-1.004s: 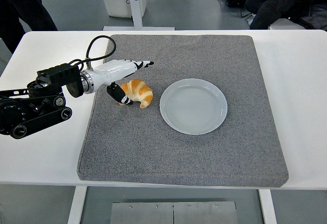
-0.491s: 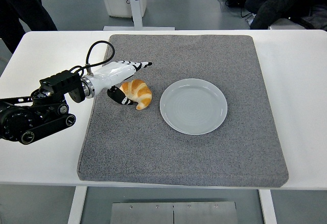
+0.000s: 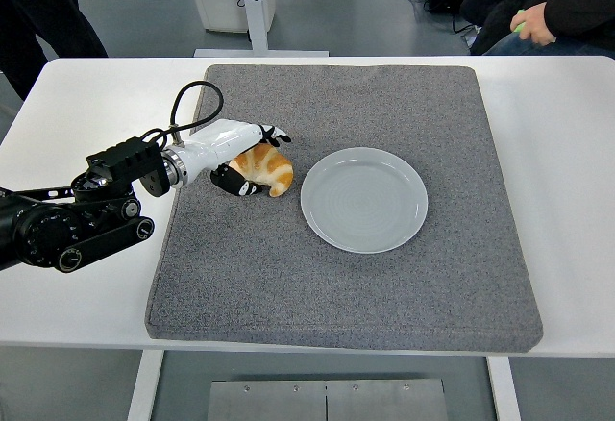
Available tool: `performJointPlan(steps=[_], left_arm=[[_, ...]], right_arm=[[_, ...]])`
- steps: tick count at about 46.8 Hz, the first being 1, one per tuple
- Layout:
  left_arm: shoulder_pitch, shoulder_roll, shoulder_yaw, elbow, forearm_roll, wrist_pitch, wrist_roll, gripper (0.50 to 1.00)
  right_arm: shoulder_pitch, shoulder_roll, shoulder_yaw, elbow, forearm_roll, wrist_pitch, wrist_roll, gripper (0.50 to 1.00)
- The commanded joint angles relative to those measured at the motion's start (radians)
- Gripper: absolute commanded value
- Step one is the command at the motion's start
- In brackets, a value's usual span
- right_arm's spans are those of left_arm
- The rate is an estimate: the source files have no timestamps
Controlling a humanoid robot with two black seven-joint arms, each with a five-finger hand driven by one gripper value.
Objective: Place the bread on the plate
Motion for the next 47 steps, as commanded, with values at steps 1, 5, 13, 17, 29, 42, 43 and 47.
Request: performJointPlan(steps=[1, 5, 13, 17, 29, 42, 43, 47], left_arm=[[0.0, -0.002, 0.005, 0.011, -0.003, -0.006, -0.009, 0.5], [0.0, -0.006, 0.005, 0.016, -0.004, -0.007, -0.035, 0.5], [-0.006, -0.006, 0.007, 0.027, -0.004, -0.016, -0.064, 0.5], [-0.009, -0.006, 0.005, 0.027, -0.004, -0.016, -0.064, 0.5], [-0.102, 0.008, 0.004, 0.025, -0.004, -0.016, -0.066, 0.5], [-0.279, 0.054, 0.005, 0.027, -0.006, -0.023, -0.066, 0.5], [-0.297, 0.058, 0.004, 0.027, -0.006, -0.026, -0.066, 0.5], [-0.365, 0.075, 0.001, 0.025, -0.007, -0.044, -0.066, 0.5]], right_arm=[[0.0, 0.0, 0.0, 0.0, 0.001, 0.0, 0.0, 1.0], [0.0, 0.0, 0.0, 0.0, 0.0, 0.0, 0.0, 1.0], [0.0, 0.0, 0.0, 0.0, 0.0, 0.0, 0.0, 1.0], [0.0, 0.0, 0.0, 0.0, 0.0, 0.0, 0.0, 1.0], [0.0, 0.0, 0.0, 0.0, 0.0, 0.0, 0.0, 1.0], [0.0, 0.0, 0.0, 0.0, 0.0, 0.0, 0.0, 1.0], [0.0, 0.0, 0.0, 0.0, 0.0, 0.0, 0.0, 1.0], [0.0, 0.0, 0.0, 0.0, 0.0, 0.0, 0.0, 1.0]])
